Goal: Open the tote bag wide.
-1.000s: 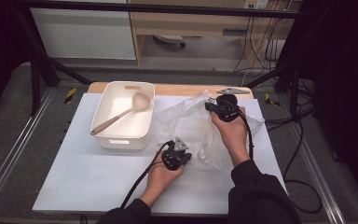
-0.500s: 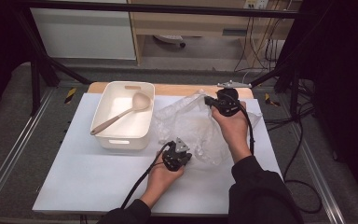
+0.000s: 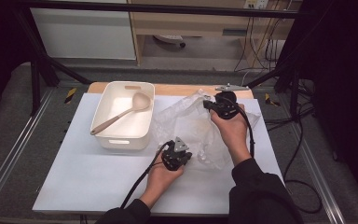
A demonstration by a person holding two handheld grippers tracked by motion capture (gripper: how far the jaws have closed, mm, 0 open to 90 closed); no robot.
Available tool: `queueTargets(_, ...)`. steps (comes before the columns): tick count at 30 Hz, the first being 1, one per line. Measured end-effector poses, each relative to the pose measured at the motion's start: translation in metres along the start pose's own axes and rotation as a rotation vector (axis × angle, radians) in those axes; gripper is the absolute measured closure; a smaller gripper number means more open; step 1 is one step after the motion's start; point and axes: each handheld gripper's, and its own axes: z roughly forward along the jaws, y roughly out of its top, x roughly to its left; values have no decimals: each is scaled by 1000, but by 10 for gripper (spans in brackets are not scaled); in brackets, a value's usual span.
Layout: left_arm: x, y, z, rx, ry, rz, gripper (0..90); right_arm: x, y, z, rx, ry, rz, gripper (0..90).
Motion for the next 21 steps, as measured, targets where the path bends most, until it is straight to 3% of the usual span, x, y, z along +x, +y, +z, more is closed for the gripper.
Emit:
queueTargets(4,-10,7,-10,-8,-12,33,900,0,-5,-2,10,1,8,900)
queueTargets(12,-20,22,-41,-49,-44,50,900,4,-17,-4,26,13,3,900)
queueTargets(21,-13,38,-78,-74,-60,57,900,10,-27,0,46,32,-2,900)
